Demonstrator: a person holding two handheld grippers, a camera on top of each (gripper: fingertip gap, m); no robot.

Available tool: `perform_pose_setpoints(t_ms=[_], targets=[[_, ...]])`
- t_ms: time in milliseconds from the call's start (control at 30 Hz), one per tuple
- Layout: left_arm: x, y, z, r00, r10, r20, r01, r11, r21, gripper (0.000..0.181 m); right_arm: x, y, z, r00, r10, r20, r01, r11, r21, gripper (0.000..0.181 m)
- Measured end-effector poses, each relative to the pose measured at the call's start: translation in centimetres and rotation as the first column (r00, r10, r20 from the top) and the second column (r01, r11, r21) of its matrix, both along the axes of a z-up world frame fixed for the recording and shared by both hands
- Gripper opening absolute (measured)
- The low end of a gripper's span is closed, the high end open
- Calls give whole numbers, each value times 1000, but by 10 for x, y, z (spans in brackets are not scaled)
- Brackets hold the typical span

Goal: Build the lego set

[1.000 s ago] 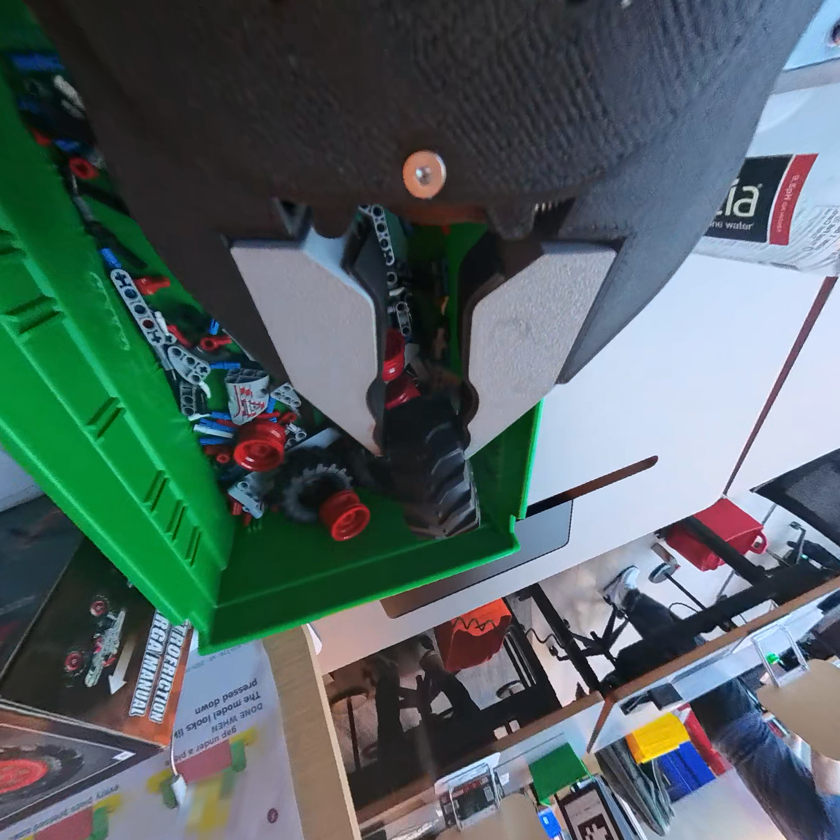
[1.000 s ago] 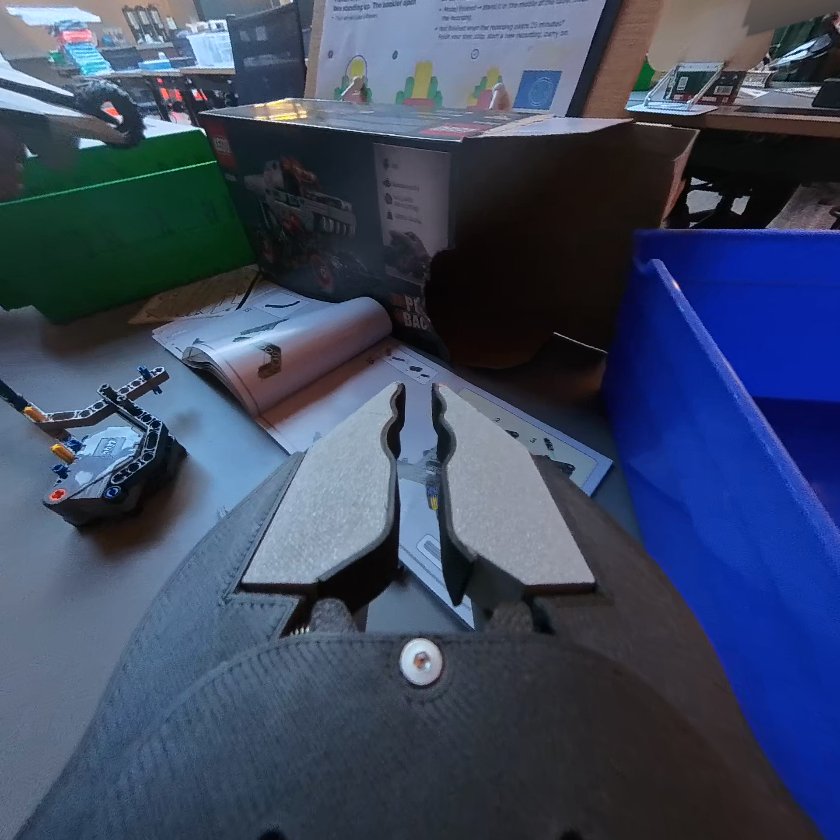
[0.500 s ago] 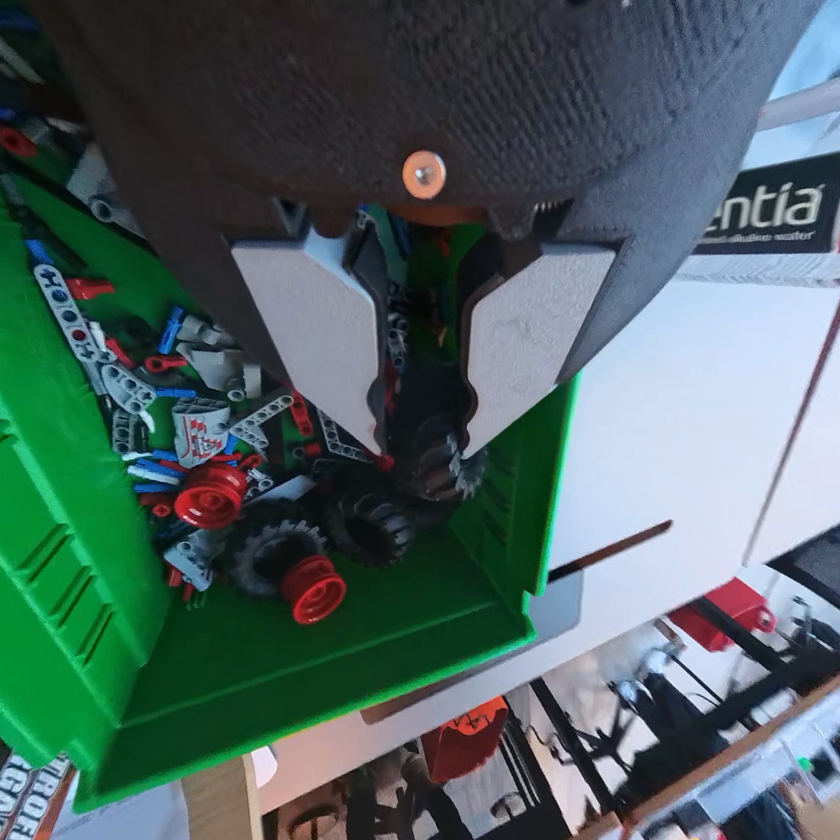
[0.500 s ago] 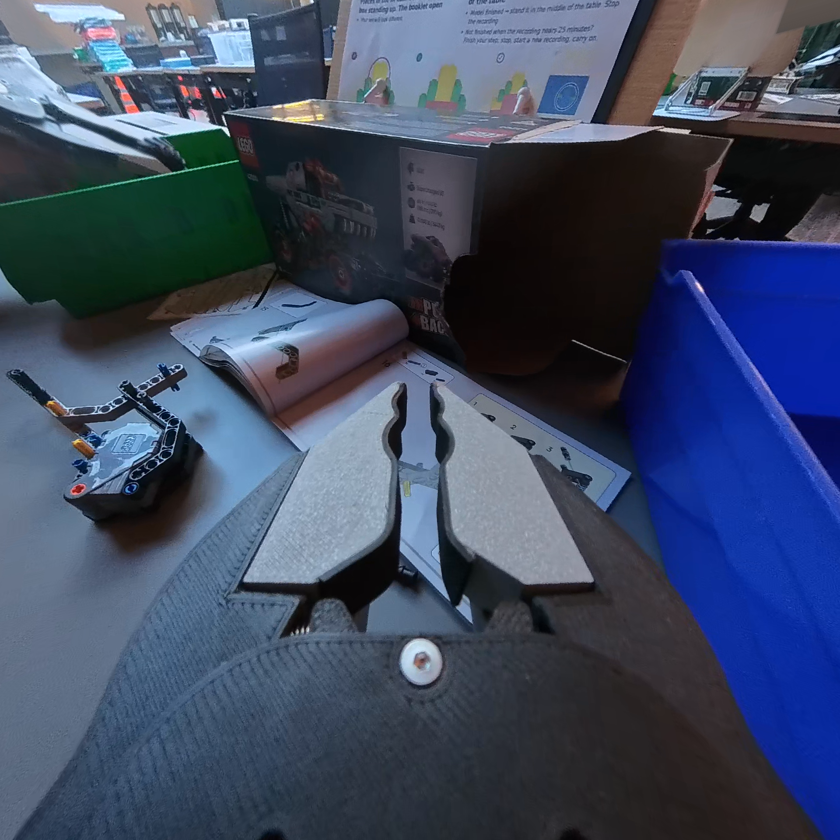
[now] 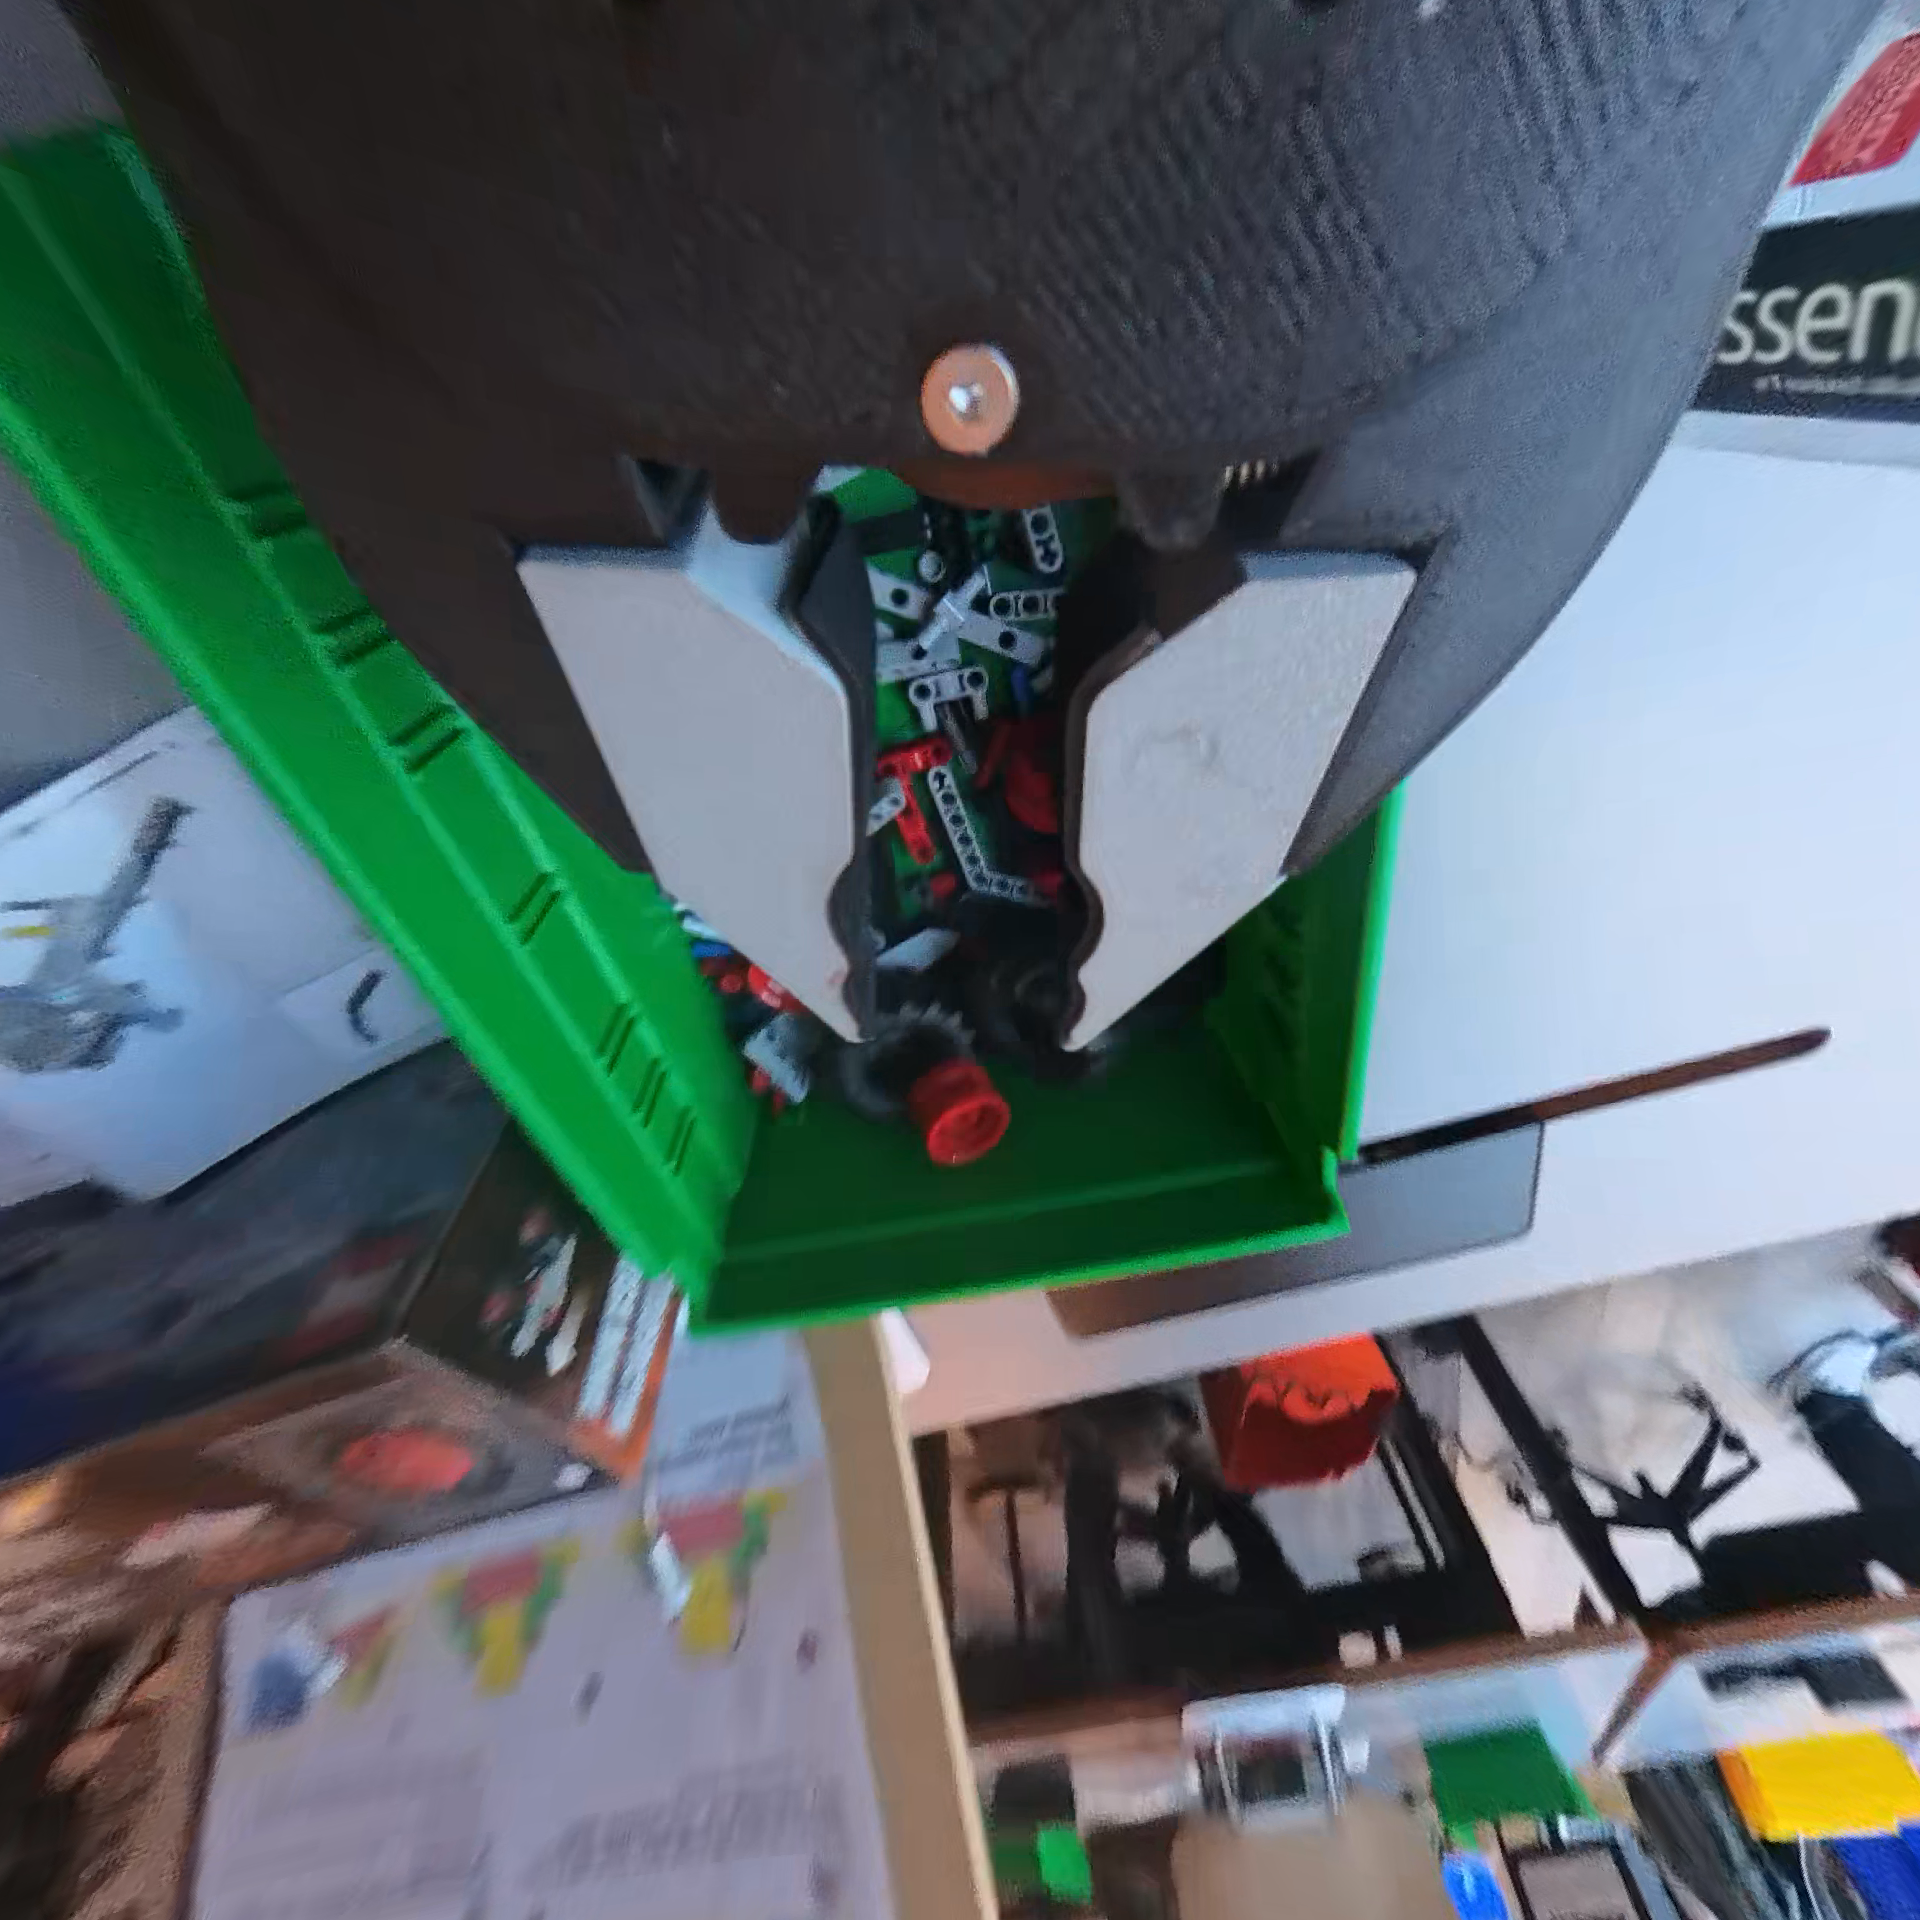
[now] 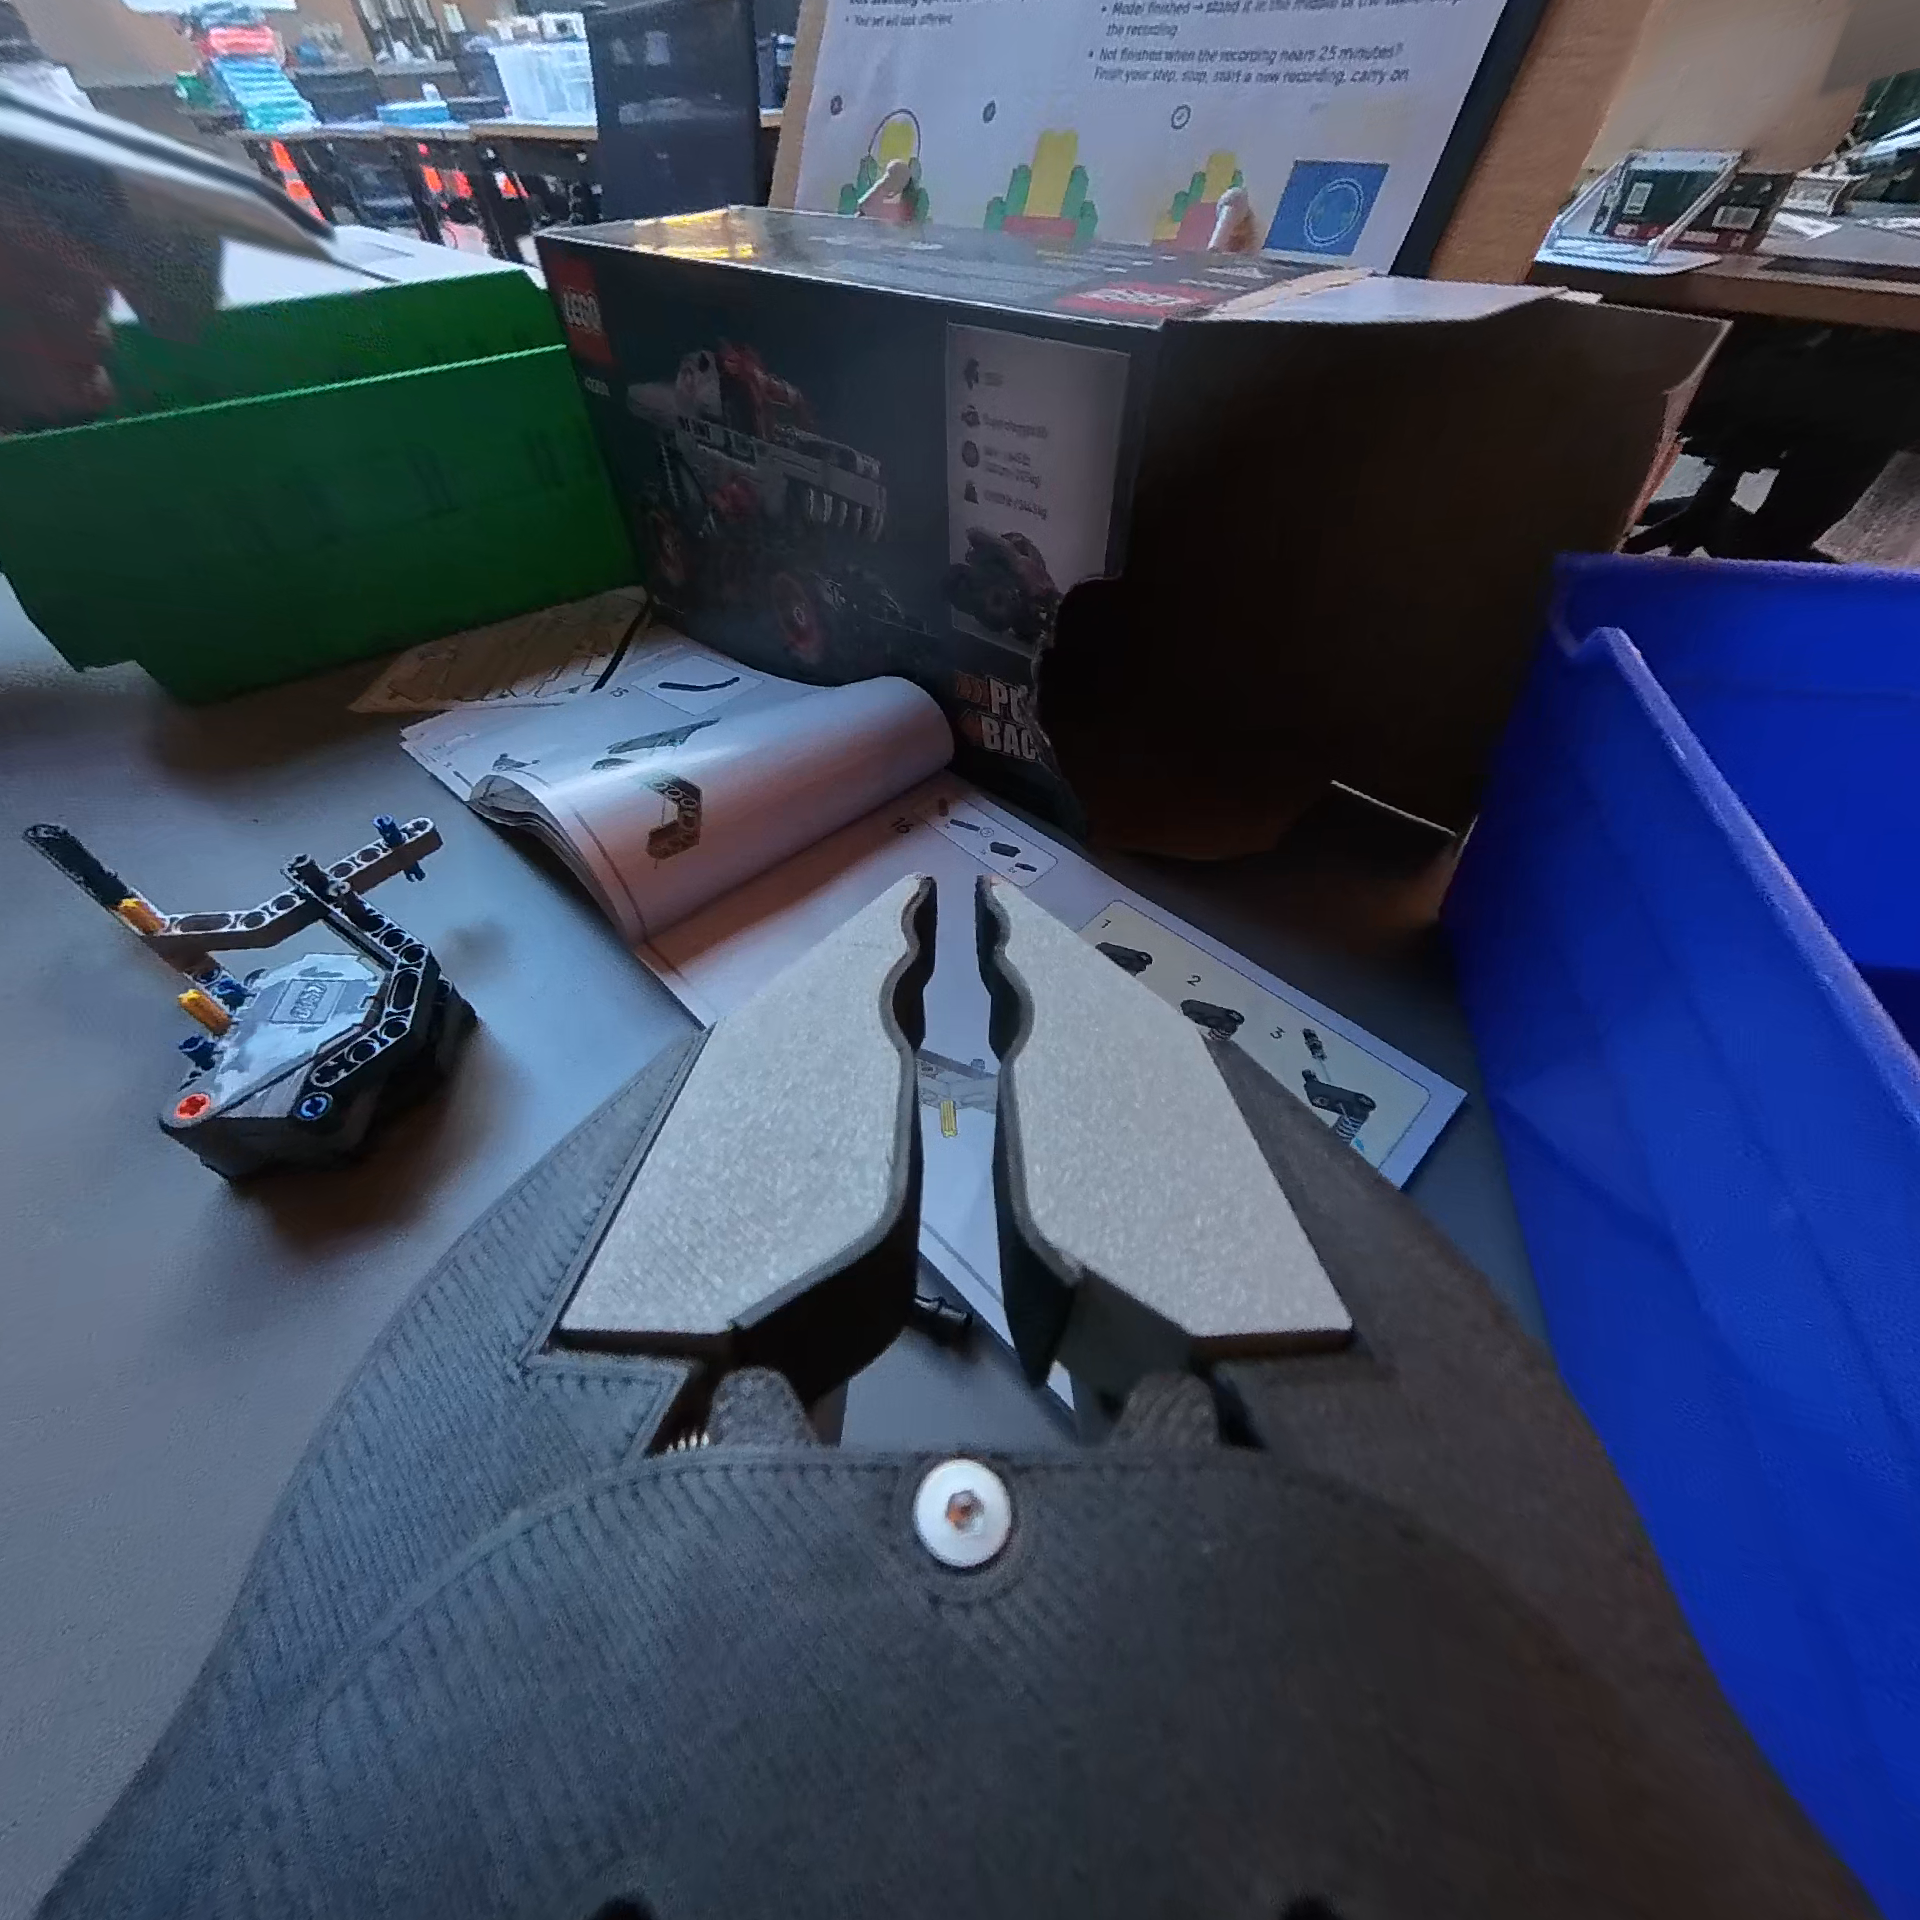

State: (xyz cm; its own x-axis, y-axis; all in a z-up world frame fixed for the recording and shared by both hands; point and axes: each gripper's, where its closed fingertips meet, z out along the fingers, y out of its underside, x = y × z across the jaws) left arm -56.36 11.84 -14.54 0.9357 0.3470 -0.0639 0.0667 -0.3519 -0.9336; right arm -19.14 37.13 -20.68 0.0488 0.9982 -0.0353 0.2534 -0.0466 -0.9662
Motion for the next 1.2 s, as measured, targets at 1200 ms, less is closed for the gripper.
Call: perform_pose_setpoints(t_ms=[1200], targets=[[40, -12, -50, 946, -322, 32, 315, 893, -321, 1, 0, -10, 1, 999, 34, 14, -35, 999, 36, 0]])
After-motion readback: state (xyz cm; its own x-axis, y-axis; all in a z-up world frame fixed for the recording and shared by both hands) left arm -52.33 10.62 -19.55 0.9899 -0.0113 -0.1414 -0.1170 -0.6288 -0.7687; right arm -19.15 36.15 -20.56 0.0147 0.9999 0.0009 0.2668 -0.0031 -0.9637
